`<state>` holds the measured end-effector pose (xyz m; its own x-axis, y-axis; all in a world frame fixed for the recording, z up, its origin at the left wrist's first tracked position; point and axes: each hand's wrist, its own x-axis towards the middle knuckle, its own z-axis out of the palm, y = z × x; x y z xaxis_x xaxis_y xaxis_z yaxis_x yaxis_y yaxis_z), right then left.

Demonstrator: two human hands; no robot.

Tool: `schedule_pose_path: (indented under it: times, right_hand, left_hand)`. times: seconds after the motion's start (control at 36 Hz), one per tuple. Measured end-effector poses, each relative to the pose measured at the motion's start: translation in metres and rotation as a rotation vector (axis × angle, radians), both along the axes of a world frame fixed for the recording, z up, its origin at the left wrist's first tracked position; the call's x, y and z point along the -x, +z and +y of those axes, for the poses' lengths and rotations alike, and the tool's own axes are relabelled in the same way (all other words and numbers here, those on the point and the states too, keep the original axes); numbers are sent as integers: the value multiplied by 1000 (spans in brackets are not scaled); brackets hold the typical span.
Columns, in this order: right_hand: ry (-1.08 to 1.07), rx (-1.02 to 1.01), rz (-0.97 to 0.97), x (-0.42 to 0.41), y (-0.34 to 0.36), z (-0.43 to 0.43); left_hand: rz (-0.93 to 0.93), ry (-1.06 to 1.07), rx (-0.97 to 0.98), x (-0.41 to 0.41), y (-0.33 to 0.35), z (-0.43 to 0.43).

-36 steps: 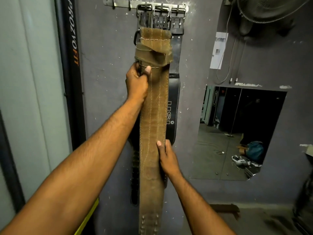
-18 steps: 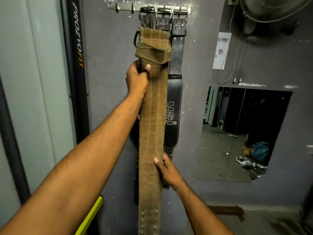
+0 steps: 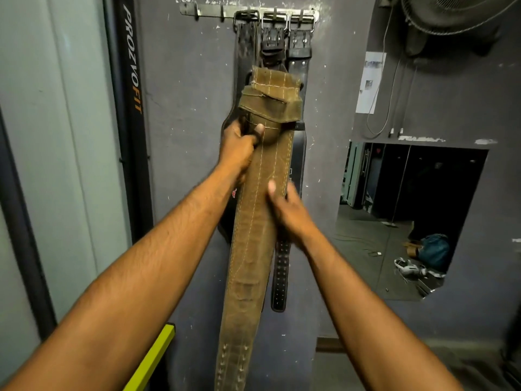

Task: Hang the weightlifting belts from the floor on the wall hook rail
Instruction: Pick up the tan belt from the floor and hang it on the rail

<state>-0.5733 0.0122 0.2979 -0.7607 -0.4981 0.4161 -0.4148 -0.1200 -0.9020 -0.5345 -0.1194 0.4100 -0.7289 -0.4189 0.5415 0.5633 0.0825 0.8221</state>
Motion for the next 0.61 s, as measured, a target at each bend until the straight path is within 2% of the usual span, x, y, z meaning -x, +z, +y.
schedule_pose_path:
  times: [0.06, 0.11, 0.22, 0.31, 0.44, 0.53, 0.61]
  right_hand:
    - [-72, 152, 40, 1, 38, -5]
    - [-119, 289, -5, 0, 64, -7]
    - [1, 495, -196, 7, 76, -8]
    - [50, 597, -243, 14, 73, -9]
    - [-35, 580, -189, 5, 75, -12]
    - [-110, 542, -122, 2, 78, -14]
    - [-185, 547, -89, 7, 78, -14]
  left_hand:
    - [-4, -15, 55, 0, -6, 6]
    - [-3, 0, 124, -1, -9, 9]
    - [-53, 126, 415, -4, -6, 6]
    - [-87, 129, 557, -10, -3, 2]
    - [-135, 87, 507, -16, -9, -4]
    - [-160, -62, 446, -24, -19, -10]
    - [-256, -167, 492, -30, -37, -14]
